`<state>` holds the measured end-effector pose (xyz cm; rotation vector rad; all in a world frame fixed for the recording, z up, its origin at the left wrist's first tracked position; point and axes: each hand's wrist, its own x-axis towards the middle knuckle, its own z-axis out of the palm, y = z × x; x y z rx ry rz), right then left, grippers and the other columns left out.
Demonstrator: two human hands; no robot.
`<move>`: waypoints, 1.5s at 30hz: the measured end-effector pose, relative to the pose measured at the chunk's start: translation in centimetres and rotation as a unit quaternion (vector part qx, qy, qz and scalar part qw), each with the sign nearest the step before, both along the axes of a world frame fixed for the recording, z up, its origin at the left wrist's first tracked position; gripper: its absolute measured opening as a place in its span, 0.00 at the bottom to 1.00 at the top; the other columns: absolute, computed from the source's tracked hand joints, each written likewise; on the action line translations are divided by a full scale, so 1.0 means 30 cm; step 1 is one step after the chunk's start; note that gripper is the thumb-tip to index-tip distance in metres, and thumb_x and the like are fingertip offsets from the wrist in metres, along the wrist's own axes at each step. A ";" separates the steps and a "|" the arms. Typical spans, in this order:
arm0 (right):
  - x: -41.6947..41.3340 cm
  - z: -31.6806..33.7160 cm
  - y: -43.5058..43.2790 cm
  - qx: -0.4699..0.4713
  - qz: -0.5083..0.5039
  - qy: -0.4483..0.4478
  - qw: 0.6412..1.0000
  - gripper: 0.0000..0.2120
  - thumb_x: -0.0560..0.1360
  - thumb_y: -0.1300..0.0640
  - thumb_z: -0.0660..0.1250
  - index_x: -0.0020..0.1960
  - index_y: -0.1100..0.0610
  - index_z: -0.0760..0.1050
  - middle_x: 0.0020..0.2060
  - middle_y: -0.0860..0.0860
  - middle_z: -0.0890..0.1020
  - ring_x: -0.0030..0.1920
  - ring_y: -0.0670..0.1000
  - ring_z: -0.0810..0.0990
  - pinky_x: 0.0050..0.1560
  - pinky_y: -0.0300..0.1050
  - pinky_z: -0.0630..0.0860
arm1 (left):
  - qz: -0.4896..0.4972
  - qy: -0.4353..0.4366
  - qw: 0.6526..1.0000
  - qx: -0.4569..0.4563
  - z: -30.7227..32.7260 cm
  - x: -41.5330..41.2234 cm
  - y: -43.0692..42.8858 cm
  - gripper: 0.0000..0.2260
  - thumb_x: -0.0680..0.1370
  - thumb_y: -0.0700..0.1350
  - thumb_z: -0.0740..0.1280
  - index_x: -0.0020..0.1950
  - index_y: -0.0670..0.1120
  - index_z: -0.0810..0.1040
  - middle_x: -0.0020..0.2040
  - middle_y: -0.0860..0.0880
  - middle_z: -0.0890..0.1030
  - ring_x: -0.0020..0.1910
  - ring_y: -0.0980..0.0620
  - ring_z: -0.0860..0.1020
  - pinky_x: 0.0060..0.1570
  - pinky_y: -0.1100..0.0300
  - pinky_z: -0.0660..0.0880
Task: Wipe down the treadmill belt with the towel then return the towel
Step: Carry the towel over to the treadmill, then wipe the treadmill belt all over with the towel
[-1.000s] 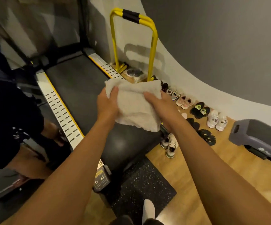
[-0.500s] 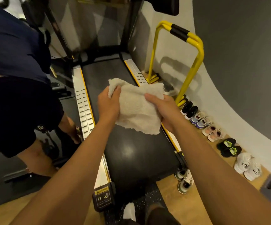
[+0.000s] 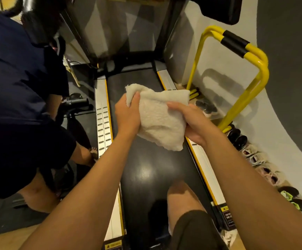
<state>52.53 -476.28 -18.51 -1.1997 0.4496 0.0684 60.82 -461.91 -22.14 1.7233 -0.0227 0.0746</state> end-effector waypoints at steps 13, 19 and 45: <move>0.768 0.327 -0.428 -0.013 0.101 0.057 0.993 0.09 0.74 0.63 0.67 0.54 0.59 0.78 0.42 0.53 0.85 0.43 0.50 0.84 0.45 0.44 0.82 | 0.055 0.171 0.984 0.016 0.353 0.680 -0.330 0.11 0.74 0.36 0.58 0.32 0.46 0.69 0.30 0.53 0.69 0.29 0.57 0.66 0.25 0.67 0.64; 1.169 0.360 -0.448 -0.078 0.157 0.081 0.981 0.18 0.71 0.67 0.69 0.58 0.53 0.77 0.51 0.54 0.83 0.54 0.56 0.81 0.59 0.57 0.76 | 0.025 0.183 0.982 0.049 0.409 1.048 -0.294 0.03 0.70 0.37 0.59 0.37 0.40 0.72 0.36 0.46 0.74 0.36 0.51 0.73 0.35 0.57 0.68; 2.739 -0.178 -0.423 -0.396 0.190 0.031 0.898 0.19 0.81 0.48 0.53 0.59 0.57 0.76 0.52 0.55 0.81 0.53 0.55 0.78 0.52 0.50 0.74 | -0.157 0.073 0.912 0.371 0.093 2.639 -0.511 0.04 0.73 0.46 0.66 0.43 0.53 0.81 0.39 0.52 0.79 0.41 0.50 0.77 0.37 0.58 0.72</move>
